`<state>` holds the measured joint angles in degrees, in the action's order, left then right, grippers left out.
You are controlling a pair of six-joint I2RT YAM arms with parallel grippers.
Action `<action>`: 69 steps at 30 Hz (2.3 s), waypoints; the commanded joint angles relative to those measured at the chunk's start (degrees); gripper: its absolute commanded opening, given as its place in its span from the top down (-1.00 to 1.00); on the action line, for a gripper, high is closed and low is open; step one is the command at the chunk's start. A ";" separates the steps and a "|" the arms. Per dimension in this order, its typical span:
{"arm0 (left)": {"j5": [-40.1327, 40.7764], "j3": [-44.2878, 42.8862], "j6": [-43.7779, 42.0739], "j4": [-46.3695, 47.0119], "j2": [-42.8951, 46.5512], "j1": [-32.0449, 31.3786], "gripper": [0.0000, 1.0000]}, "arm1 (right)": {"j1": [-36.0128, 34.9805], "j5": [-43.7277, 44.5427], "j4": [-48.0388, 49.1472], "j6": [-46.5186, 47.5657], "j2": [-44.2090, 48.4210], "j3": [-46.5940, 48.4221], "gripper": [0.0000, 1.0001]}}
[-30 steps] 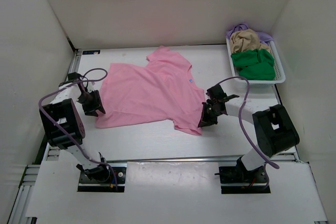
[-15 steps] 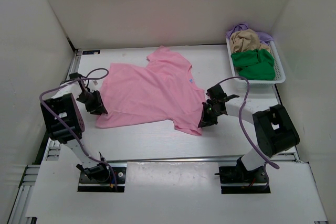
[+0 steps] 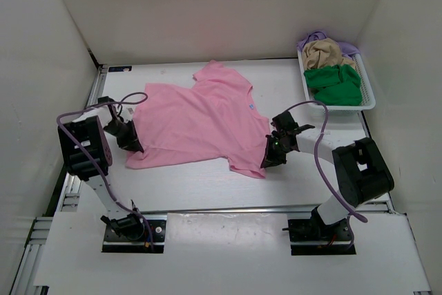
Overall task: Fold and stack the t-shirts
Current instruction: Flatten out the tshirt
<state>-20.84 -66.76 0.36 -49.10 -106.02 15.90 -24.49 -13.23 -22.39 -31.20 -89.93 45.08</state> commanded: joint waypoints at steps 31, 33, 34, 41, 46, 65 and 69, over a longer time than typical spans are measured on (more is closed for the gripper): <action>5.64 4.86 -0.36 -3.19 35.87 -2.55 0.80 | 14.73 -1.17 -19.88 1.60 27.43 1.98 1.00; 6.16 10.66 -0.36 -3.72 37.98 -2.02 0.80 | 12.73 -2.23 -19.88 0.01 28.66 -6.79 1.00; 6.16 16.00 -0.36 -3.72 38.51 -2.01 0.80 | 12.02 -2.23 -18.93 -0.87 28.67 -8.94 1.00; 6.16 30.89 -0.36 -2.40 37.81 1.50 0.16 | 6.66 -1.53 -12.42 -2.20 20.87 -15.11 1.00; 8.01 31.43 -0.36 -4.60 37.20 1.50 -0.07 | 4.63 -0.31 -12.41 -2.20 19.53 -14.05 1.00; 0.55 26.42 -0.36 -9.17 26.39 0.97 0.04 | 4.63 2.86 -15.05 -1.14 23.31 -14.58 1.00; -0.07 26.42 -0.36 -6.99 24.55 -0.43 0.07 | 4.63 2.86 -15.05 -1.14 23.31 -14.58 1.00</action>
<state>-18.28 -40.49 0.25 -58.11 -80.68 16.32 -19.64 -11.31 -36.32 -32.77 -67.48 29.56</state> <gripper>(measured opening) 0.467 0.003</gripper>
